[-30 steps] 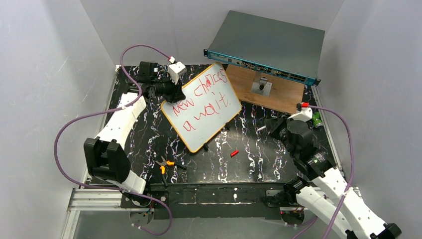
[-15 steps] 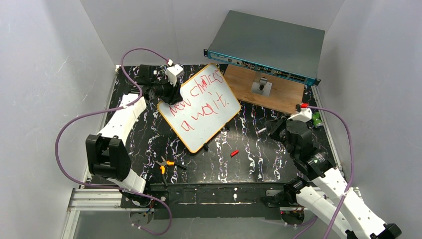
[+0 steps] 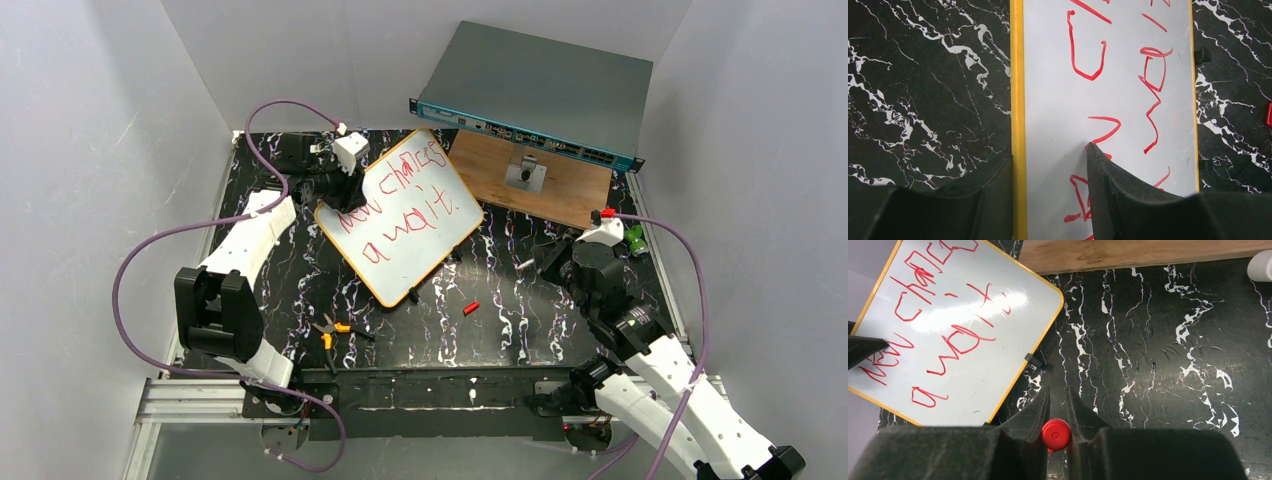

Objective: Write a sentence on the whiteboard
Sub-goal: Put down the whiteboard on the whiteboard stand.

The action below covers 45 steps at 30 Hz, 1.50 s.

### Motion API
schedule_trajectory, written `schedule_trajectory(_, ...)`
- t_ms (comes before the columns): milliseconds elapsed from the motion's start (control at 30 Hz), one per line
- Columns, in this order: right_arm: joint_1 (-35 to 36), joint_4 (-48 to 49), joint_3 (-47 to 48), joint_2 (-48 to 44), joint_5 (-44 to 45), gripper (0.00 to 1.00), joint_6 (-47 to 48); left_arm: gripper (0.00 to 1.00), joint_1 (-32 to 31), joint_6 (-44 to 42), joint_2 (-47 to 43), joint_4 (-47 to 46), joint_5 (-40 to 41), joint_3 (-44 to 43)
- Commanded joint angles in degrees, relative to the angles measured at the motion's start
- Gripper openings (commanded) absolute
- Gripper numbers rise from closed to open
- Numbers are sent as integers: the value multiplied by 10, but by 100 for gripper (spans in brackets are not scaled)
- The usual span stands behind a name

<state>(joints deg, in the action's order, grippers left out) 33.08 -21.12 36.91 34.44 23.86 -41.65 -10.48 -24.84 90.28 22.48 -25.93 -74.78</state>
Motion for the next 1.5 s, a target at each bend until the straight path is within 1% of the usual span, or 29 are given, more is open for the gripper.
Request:
schedule_trajectory(0, 2, 10, -5, -7, 7, 1, 4, 16, -16, -121, 44, 91, 144, 68)
schedule_trajectory(67, 2, 11, -7, -7, 6, 1, 4, 17, -16, -119, 45, 82, 147, 77)
schedule_trajectory(200, 2, 12, -8, -8, 7, 1, 4, 22, -15, -116, 35, 50, 159, 102)
schedule_trajectory(300, 2, 13, -10, -9, 6, 1, 4, 29, -12, -112, 26, 30, 170, 118)
schedule_trajectory(400, 2, 13, -11, -10, 7, 1, 3, 31, -9, -111, 18, 20, 159, 127)
schedule_trajectory(500, 2, 13, -12, -10, 9, 1, 2, 36, -9, -106, 12, 8, 157, 134)
schedule_trajectory(567, 2, 14, -11, -9, 9, 1, 2, 38, -8, -105, 10, 9, 151, 133)
schedule_trajectory(633, 2, 15, -11, -8, 10, 1, 2, 47, -9, -104, 9, 9, 145, 132)
schedule_trajectory(667, 2, 15, -11, -8, 11, 1, 2, 57, -9, -105, 8, 9, 144, 133)
schedule_trajectory(700, 2, 16, -11, -7, 11, 1, 2, 72, -8, -106, 7, 8, 141, 132)
schedule_trajectory(733, 2, 16, -11, -7, 12, 1, 2, 95, -9, -107, 6, 7, 138, 133)
schedule_trajectory(767, 2, 16, -11, -6, 13, 1, 2, 98, -9, -106, 4, 4, 138, 134)
schedule_trajectory(1133, 2, 18, -13, -6, 15, 1, -1, 98, -9, -105, -27, 9, 143, 126)
schedule_trajectory(1333, 2, 25, -14, -1, 14, 1, -2, 98, -9, -51, -60, 19, 161, 85)
schedule_trajectory(1467, 2, 31, -12, 5, 15, 1, -2, 98, -9, -29, -83, 19, 155, 60)
